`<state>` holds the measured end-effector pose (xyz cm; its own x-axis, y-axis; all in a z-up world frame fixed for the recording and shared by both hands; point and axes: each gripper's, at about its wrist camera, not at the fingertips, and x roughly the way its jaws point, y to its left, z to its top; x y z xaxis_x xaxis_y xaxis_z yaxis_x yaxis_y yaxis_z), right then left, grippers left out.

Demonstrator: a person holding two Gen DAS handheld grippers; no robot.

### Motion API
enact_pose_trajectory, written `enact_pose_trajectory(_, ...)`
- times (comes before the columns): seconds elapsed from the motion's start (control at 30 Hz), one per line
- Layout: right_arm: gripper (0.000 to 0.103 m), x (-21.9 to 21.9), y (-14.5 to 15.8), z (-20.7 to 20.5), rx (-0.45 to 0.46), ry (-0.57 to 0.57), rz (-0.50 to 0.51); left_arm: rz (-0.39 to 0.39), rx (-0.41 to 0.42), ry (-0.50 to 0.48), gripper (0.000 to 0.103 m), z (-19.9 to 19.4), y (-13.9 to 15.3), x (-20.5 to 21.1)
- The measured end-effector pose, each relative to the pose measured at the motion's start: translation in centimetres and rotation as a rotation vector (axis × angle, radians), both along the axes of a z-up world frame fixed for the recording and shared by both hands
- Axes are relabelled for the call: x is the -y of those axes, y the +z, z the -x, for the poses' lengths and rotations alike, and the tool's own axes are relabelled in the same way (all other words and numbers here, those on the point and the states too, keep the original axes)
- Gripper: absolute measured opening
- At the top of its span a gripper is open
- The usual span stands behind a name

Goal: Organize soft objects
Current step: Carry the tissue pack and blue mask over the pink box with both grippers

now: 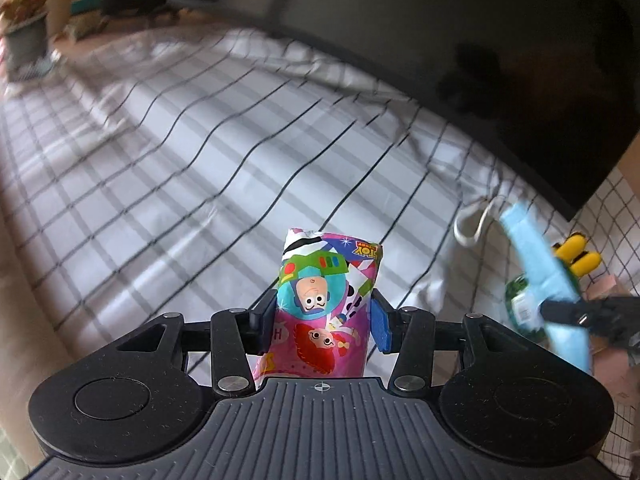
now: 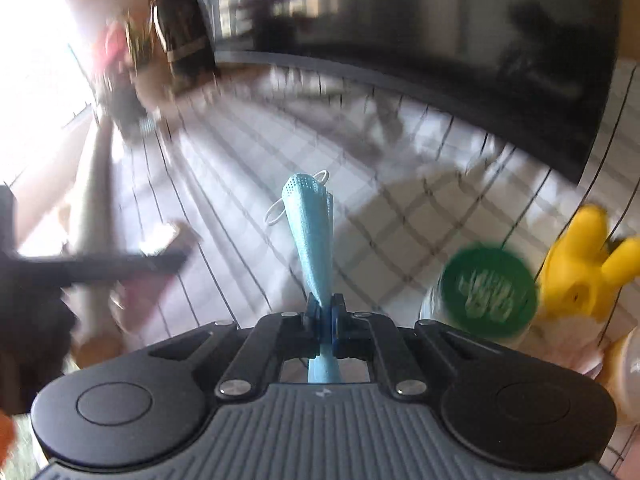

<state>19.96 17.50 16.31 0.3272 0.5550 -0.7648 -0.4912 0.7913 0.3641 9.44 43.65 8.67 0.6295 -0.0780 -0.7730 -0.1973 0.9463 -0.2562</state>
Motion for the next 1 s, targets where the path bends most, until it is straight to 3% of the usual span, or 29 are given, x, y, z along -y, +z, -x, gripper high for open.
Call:
enact_pose_trajectory(0.2, 0.005, 4.6, 5.8, -0.3, 0.122, -0.093, -0.015, -0.044, 0.079, -0.092, 0.051, -2.8, 3.4, 4.1)
enact_pose_trajectory(0.37, 0.005, 10.5, 8.4, -0.1, 0.191, -0.202, 0.02, -0.064, 0.143, -0.198, 0.051, -4.7, 6.2, 9.9)
enact_pose_trajectory(0.73, 0.005, 25.5, 8.8, 4.2, 0.262, -0.441, 0.061, -0.093, 0.176, -0.454, 0.051, -6.1, 8.6, 26.0)
enact_pose_trajectory(1.0, 0.005, 36.5, 7.4, 7.9, 0.302, -0.617, 0.071, -0.081, 0.144, -0.62, 0.051, -6.2, 7.0, 37.1)
